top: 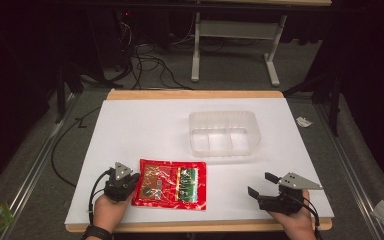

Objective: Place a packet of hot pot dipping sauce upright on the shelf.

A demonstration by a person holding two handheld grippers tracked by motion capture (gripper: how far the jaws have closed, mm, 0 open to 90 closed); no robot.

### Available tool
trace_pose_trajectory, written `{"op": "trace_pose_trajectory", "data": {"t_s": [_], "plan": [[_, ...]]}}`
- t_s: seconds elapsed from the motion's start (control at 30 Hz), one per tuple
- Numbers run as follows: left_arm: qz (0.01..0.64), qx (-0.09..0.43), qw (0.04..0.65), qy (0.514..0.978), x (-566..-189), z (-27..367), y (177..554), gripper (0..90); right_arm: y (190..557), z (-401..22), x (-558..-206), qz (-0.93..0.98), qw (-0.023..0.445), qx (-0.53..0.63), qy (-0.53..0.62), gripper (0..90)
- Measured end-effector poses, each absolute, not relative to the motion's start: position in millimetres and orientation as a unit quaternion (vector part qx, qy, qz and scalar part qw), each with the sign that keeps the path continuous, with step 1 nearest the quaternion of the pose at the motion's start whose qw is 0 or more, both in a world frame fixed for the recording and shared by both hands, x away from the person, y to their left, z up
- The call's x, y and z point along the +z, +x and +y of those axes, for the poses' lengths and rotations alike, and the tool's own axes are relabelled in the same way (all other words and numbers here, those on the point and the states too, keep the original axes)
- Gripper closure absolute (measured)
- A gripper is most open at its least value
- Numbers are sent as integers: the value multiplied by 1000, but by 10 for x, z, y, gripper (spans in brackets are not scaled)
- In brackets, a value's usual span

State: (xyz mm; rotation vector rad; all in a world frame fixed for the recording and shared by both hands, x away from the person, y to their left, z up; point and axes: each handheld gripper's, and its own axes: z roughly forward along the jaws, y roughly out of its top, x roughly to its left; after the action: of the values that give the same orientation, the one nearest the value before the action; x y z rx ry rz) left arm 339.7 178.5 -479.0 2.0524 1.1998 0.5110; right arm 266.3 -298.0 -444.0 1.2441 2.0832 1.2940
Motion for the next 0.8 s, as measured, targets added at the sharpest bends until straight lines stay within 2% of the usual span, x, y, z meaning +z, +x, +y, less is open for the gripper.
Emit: {"op": "trace_pose_trajectory", "data": {"t_s": [0.63, 0.8], "plan": [[406, 170, 364, 820, -4746, 1534, 3234, 900, 2667, -2962, -4466, 746, 184, 457, 448, 170], [380, 167, 367, 833, -4715, 1392, 3156, 900, 2668, -2939, -4477, 748, 162, 466, 445, 216]]}}
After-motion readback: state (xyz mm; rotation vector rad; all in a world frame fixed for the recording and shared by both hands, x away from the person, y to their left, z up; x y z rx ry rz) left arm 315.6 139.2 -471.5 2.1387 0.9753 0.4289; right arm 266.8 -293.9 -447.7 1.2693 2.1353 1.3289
